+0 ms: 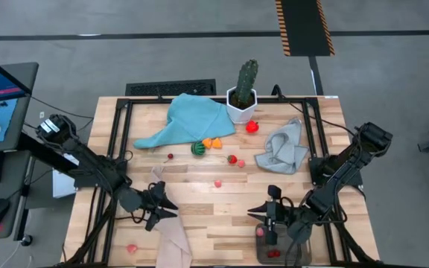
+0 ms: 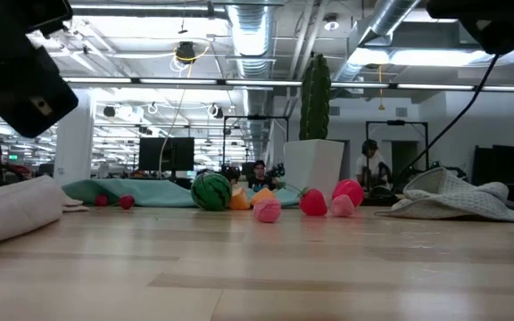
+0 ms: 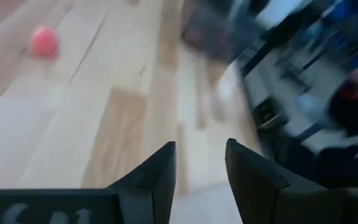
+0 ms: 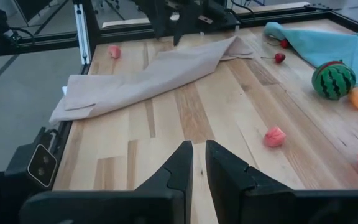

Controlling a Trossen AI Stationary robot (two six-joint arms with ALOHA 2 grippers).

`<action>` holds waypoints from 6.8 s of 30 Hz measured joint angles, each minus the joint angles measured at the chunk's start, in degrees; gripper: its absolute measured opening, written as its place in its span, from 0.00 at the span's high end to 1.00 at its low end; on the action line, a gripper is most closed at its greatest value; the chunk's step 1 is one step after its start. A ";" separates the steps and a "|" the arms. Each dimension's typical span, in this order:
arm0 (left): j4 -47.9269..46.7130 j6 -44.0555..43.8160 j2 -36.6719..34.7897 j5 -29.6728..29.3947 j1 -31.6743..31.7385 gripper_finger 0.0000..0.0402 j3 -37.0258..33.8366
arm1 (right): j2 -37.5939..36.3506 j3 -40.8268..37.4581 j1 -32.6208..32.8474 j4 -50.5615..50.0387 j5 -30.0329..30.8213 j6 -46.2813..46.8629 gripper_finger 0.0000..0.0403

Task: Pick and placing Produce into tupperware
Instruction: Put the peach into the black bin

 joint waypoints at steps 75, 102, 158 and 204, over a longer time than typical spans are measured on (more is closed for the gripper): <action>-49.96 -56.36 10.31 7.82 -29.44 0.84 19.33 | 0.02 0.00 -1.55 -0.62 -0.14 -1.77 0.83; -52.18 -53.86 10.26 4.28 -33.49 0.45 19.33 | 0.02 -0.01 -1.55 -0.86 -0.15 -1.36 0.83; -48.20 -49.19 12.17 0.00 -29.31 0.33 19.26 | 0.02 -0.17 -1.55 -1.70 -0.15 -1.20 0.83; -56.77 -1.99 12.08 11.02 -23.93 0.34 30.52 | 0.02 -0.15 -15.63 -0.83 -0.15 -1.34 0.83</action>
